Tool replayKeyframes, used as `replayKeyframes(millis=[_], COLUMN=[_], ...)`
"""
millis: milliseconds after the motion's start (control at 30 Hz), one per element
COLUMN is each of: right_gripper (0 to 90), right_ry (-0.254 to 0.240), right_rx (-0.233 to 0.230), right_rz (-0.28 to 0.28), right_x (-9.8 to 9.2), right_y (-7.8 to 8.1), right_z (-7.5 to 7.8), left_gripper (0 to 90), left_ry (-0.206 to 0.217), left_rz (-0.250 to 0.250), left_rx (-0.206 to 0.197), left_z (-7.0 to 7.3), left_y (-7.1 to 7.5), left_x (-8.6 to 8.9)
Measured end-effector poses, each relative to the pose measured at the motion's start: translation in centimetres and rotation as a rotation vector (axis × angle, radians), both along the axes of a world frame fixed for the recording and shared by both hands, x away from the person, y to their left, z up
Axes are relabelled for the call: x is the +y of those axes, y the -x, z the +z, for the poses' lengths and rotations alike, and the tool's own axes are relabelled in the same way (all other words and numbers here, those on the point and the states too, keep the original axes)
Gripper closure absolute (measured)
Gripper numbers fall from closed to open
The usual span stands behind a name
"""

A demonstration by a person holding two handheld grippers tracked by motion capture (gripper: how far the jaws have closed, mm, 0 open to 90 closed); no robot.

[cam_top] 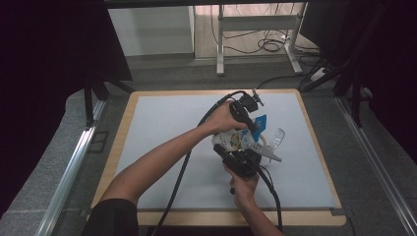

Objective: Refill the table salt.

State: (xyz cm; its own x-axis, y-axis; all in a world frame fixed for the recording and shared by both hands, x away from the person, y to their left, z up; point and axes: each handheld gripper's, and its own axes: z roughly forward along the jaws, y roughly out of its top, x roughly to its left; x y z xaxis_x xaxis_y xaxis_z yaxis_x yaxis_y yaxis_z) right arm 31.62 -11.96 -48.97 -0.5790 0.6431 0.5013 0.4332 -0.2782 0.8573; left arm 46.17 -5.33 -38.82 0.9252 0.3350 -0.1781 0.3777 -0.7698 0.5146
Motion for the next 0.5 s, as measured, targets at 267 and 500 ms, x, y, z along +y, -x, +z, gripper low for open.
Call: replayKeyframes(millis=[267, 500], right_gripper=[61.9, 62.1], right_ry=[0.025, 0.056], right_rx=[-0.012, -0.025], right_rz=[-0.001, 0.002], right_x=[0.10, 0.17], right_y=[0.00, -0.06], right_z=[0.02, 0.17], left_gripper=[89.6, 89.7], left_ry=[0.005, 0.000], left_rz=[0.007, 0.005], left_rx=[0.003, 0.001], left_z=[-0.14, -0.17], left_y=[-0.03, -0.11], left_x=[0.08, 0.20])
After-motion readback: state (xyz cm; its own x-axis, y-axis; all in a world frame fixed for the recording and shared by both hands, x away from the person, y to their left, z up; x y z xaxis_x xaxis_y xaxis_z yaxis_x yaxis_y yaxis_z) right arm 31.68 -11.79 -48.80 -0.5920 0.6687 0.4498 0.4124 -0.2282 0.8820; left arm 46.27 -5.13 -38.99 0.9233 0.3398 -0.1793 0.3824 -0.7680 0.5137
